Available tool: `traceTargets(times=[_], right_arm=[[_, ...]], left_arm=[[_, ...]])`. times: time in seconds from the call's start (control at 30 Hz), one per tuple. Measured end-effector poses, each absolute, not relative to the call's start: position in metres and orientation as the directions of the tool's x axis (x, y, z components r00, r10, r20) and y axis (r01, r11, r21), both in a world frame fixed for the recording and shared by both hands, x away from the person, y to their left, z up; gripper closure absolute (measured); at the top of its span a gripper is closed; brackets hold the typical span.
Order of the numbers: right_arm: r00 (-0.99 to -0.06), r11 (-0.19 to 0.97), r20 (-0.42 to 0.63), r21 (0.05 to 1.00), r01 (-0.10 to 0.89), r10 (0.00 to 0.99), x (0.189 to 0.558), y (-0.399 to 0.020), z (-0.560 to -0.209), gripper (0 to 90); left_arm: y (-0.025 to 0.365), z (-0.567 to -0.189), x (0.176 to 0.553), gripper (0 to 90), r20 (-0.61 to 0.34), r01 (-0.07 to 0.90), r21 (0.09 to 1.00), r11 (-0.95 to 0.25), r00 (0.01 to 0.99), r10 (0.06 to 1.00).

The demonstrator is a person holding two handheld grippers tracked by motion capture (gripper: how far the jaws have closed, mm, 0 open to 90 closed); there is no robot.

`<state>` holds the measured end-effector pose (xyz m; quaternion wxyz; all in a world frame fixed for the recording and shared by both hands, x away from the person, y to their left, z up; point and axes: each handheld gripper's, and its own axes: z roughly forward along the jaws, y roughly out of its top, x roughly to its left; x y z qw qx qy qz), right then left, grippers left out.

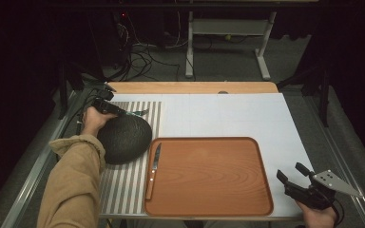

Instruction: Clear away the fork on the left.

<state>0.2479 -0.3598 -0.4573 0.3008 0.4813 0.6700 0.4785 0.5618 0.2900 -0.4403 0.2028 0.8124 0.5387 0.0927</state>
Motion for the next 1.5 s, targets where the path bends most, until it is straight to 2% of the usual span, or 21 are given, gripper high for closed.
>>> traceTargets(times=[0.2,0.83,1.27,1.5], right_arm=[[-0.353,0.078,0.058,0.93,0.358,0.934,0.248,-0.3596,-0.4573,23.7],[-0.354,0.078,0.056,0.932,0.353,0.934,0.2479,-0.3597,-0.4571,23.7],[-0.356,0.082,0.054,0.931,0.356,0.933,0.2479,-0.3595,-0.457,23.7],[-0.356,0.083,0.052,0.931,0.356,0.933,0.2478,-0.3592,-0.4569,23.7]], left_arm=[[0.2948,-0.4439,0.5642,31.3,-0.101,0.843,0.43,-0.324,0.401,0.91],[0.293,-0.4472,0.5649,32.5,-0.065,0.838,0.439,-0.326,0.391,0.918],[0.2906,-0.4472,0.5648,39.3,-0.027,0.83,0.449,-0.331,0.383,0.923],[0.2894,-0.447,0.5638,39.5,-0.009,0.82,0.452,-0.35,0.397,0.918]])
